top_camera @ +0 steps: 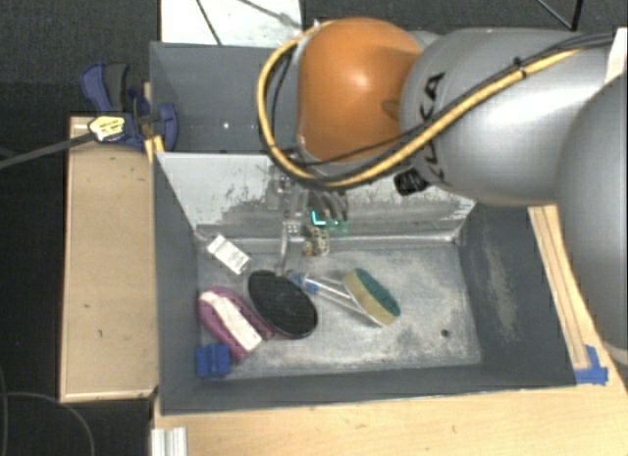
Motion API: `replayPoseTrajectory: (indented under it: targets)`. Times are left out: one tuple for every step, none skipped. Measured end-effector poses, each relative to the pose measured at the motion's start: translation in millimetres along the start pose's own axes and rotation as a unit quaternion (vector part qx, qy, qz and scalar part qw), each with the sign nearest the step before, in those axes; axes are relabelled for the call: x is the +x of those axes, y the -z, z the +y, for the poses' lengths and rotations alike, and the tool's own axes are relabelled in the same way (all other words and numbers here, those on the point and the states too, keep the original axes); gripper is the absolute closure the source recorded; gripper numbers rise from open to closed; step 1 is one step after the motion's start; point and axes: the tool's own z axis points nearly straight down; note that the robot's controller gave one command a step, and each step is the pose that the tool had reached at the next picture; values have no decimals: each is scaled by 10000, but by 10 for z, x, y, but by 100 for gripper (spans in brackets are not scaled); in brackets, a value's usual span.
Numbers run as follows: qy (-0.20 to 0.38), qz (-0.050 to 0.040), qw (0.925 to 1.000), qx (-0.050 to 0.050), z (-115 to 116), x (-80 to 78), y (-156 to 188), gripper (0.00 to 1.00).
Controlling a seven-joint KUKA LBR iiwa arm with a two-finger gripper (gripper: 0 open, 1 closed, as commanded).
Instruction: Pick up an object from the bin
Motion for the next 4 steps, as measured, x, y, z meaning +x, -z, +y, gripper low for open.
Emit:
replayPoseTrajectory:
  targets:
    - [1976, 21, 9803, 10, -410, 454, -1494, 0]
    - [1949, -35, 9808, -2, -394, 424, -1465, 100]
    - [1307, -19, 9914, 3, -268, 264, -1469, 100]
    - [1212, -27, 9926, -1, -380, -42, -1455, 100]
